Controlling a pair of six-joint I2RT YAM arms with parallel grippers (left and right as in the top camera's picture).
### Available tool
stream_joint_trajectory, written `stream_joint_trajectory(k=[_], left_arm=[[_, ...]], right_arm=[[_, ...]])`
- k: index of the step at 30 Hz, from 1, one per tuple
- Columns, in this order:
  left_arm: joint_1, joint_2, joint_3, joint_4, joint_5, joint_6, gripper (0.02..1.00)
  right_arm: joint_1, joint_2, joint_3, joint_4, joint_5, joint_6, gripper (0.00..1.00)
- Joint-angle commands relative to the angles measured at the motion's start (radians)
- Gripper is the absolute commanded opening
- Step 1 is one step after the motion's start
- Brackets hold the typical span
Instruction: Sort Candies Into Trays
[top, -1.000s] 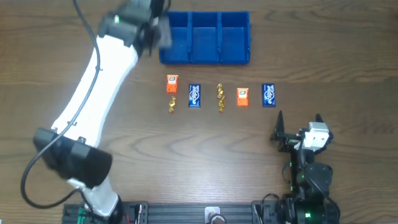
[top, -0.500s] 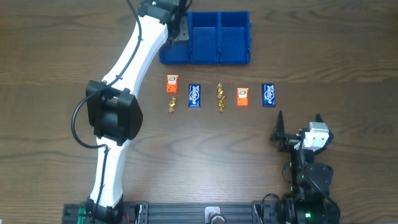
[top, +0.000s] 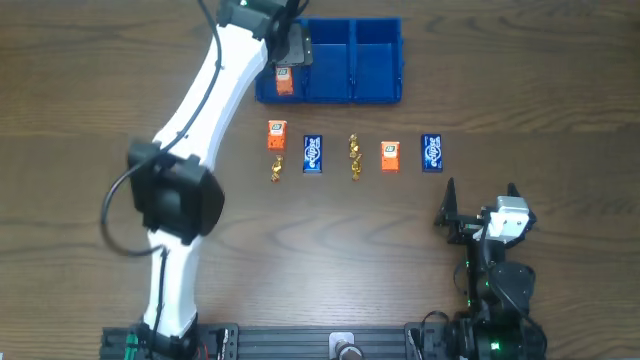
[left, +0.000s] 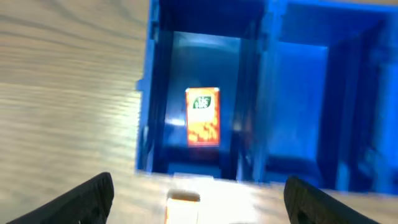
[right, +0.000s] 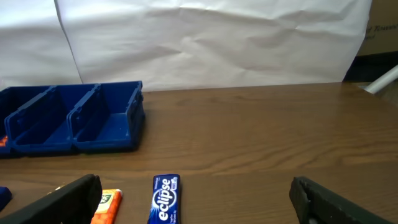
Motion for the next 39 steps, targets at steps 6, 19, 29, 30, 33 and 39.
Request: stream_joint_trajectory(k=[6,19,29,30,33,39], left_arm=[[-0.119,-0.519,-0.755,0.278,-0.130,-0.125,0.875],[-0.049,-0.259,-0.847,0.419,0.025,-0.055,0.849],[-0.036,-0.208,-0.848,0.459,0.082,0.016,0.844],[-0.030,-0.208,-0.848,0.459,0.086,0.017,0.840],[-0.014,-0.208,-0.848,0.472,0.108,0.050,0.840],[-0.010,-0.175,-0.848,0.479,0.124,0.068,0.840]], right_arm=[[0.006,-0.005,-0.002,-0.003,0.002,-0.009,0.998],[0.006,-0.005,-0.002,-0.003,0.002,-0.009,1.000],[0.006,-0.005,-0.002,-0.003,0.002,-0.009,1.000],[0.006,-0.005,-0.002,-0.003,0.002,-0.009,1.000],[0.006,-0.005,-0.002,-0.003,0.002,-0.009,1.000],[0.006,-0.005,-0.002,-0.003,0.002,-0.009,1.000]])
